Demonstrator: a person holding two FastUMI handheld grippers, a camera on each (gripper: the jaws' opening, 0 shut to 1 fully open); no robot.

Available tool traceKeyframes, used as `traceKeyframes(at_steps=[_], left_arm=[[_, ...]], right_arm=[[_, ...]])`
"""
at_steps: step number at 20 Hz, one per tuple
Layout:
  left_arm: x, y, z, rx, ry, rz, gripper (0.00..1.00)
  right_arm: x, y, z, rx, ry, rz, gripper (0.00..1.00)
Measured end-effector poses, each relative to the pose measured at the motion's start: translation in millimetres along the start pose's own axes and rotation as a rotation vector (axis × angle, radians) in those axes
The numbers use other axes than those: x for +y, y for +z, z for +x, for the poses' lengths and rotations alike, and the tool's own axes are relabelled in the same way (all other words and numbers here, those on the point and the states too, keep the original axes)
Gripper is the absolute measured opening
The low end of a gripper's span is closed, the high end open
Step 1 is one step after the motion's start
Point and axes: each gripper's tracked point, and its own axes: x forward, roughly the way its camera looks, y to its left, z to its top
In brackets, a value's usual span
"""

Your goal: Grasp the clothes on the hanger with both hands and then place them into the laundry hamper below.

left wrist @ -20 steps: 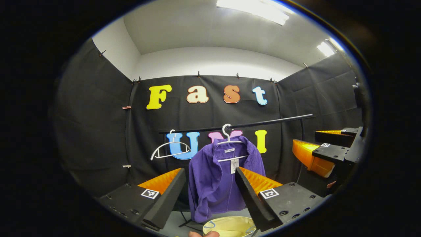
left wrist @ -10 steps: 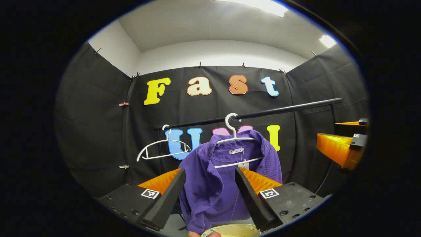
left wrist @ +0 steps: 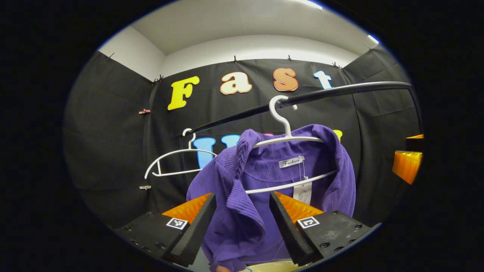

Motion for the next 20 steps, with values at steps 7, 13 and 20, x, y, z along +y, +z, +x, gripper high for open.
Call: traceKeyframes(at_steps=[7,13,20], left_arm=[[18.4,-4.1,22.7,0.000,0.007,0.030,0.23],[19.6,-1.7,17.4,0.012,-0.030,-0.002,0.08],[20.6,-3.7,15.5,0.023,-0.030,-0.016,0.08]], right_arm=[[28.1,-10.8,45.5,-0.036,0.022,0.000,0.97],[50.3,-41.7,95.6,-0.006,-0.017,0.048,0.98],[26.2,-73.1,134.8,0.048,-0.132,-0.015,0.95]])
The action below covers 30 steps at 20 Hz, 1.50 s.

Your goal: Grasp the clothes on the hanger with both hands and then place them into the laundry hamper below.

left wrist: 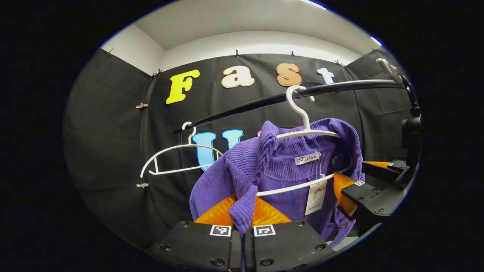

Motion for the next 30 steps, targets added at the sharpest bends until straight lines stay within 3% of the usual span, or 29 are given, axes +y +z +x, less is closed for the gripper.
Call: traceKeyframes(at_steps=[2,4,5,7,10,13,20,26,30], left_arm=[[5.7,2.2,0.6,-0.013,0.014,-0.004,0.08],[6.9,1.7,2.0,-0.015,0.014,-0.012,0.07],[4.1,-0.4,2.8,-0.003,-0.009,-0.020,0.07],[4.0,-1.3,5.1,-0.001,-0.031,-0.021,0.08],[6.2,1.2,6.1,-0.005,-0.033,0.024,0.06],[4.5,8.3,6.0,-0.014,-0.027,0.044,0.06],[9.2,7.4,6.4,0.006,-0.022,0.057,0.06],[16.2,9.2,18.3,0.028,-0.020,0.060,0.05],[16.4,14.1,27.6,0.045,-0.022,0.054,0.05]], right_arm=[[-8.0,-2.0,2.4,-0.011,0.002,-0.020,0.68],[-15.3,-3.4,-1.0,-0.017,0.027,-0.028,0.16],[-16.3,1.1,-4.6,-0.037,0.037,-0.031,0.10],[-20.7,11.1,-10.9,-0.070,0.043,-0.065,0.10],[5.3,-3.1,-20.1,0.013,0.193,0.165,0.04],[6.4,-13.3,-17.1,0.072,0.272,0.365,0.04],[-4.1,-7.5,-8.9,0.104,0.422,0.590,0.04],[-43.8,6.4,20.3,0.123,0.396,0.610,0.05],[-72.7,31.1,45.7,0.057,0.356,0.609,0.04]])
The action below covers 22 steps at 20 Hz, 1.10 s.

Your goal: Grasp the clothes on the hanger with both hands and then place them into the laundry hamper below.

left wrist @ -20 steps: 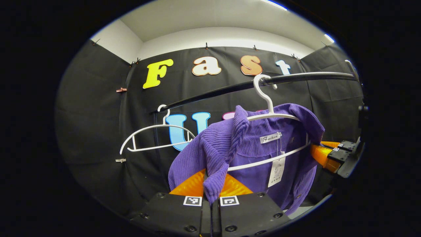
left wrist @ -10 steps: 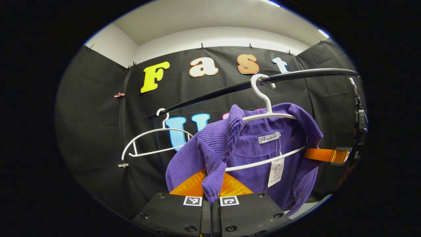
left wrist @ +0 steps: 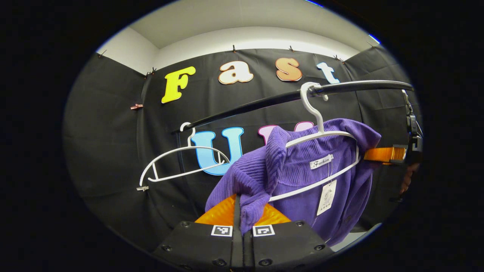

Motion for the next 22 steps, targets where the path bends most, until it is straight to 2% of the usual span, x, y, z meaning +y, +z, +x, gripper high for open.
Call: traceKeyframes(at_steps=[3,4,6,8,15,20,21,22], left_arm=[[-0.8,2.7,7.2,0.015,-0.025,-0.014,0.05],[0.2,4.9,8.6,0.015,-0.027,-0.025,0.05],[7.6,11.5,11.6,0.008,-0.015,-0.034,0.05],[13.6,13.9,15.3,0.011,-0.010,-0.048,0.05],[18.9,9.1,17.3,0.054,-0.045,-0.048,0.05],[43.0,-5.6,7.3,0.073,-0.006,-0.040,0.05],[50.5,-9.7,5.1,0.081,0.005,-0.037,0.05],[57.4,-14.7,3.6,0.090,0.015,-0.037,0.05]], right_arm=[[-15.1,22.6,14.8,-0.048,-0.025,-0.018,0.04],[-20.6,26.7,20.3,-0.050,-0.034,-0.037,0.00],[-34.2,25.0,31.2,-0.037,-0.063,-0.075,0.08],[-45.9,15.8,39.7,-0.012,-0.087,-0.080,0.04],[-76.3,-42.2,51.8,0.106,-0.141,-0.063,0.04],[-46.6,-86.1,31.7,0.170,-0.078,-0.014,0.04],[-42.1,-94.0,25.8,0.181,-0.067,-0.006,0.08],[-37.7,-100.0,20.8,0.189,-0.059,0.003,0.05]])
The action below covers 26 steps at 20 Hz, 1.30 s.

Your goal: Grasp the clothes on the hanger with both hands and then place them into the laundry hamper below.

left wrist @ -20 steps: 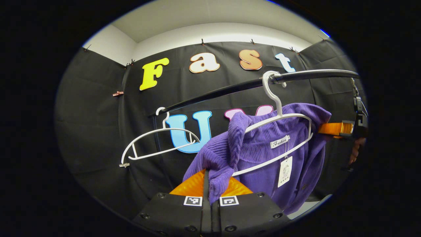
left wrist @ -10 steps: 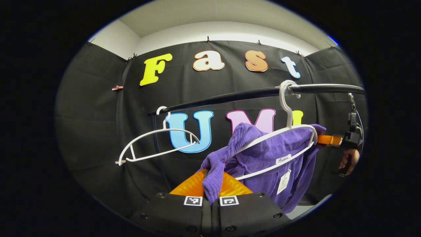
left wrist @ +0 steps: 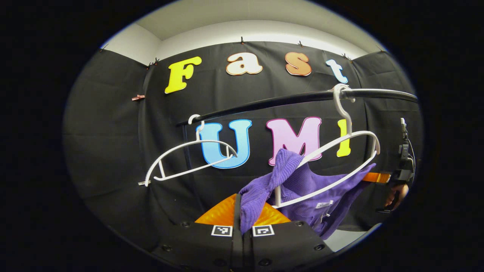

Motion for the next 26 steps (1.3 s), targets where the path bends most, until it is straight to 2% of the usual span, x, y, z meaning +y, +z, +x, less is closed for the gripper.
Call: traceKeyframes(at_steps=[1,2,3,4,12,15,19,22,26], left_arm=[[7.2,-4.2,-0.6,0.010,0.011,0.002,0.05],[15.6,-10.0,-1.1,0.022,0.025,0.007,0.05],[23.2,-17.5,-1.9,0.036,0.036,0.010,0.05],[27.3,-27.7,-4.2,0.055,0.039,0.005,0.05],[30.3,-100.6,-34.3,0.183,-0.010,-0.042,0.05],[17.4,-118.1,-52.3,0.204,-0.054,-0.039,0.05],[-14.4,-125.0,-71.5,0.200,-0.157,-0.056,0.05],[-43.6,-119.4,-85.4,0.196,-0.233,-0.083,0.06],[-86.7,-89.6,-101.0,0.135,-0.332,-0.132,0.05]], right_arm=[[6.4,-6.3,-5.3,0.013,0.012,0.006,0.09],[13.1,-12.1,-10.1,0.029,0.027,0.008,0.09],[19.5,-19.6,-15.6,0.042,0.041,0.002,0.04],[25.9,-25.4,-21.0,0.052,0.057,-0.006,0.04],[64.7,-78.5,-82.1,0.127,0.087,-0.049,0.04],[78.0,-90.7,-104.0,0.152,0.080,-0.068,0.04],[109.7,-92.4,-125.9,0.150,0.085,-0.090,0.05],[130.8,-81.6,-139.4,0.118,0.076,-0.161,0.04],[153.9,-70.1,-149.3,0.111,0.105,-0.216,0.04]])
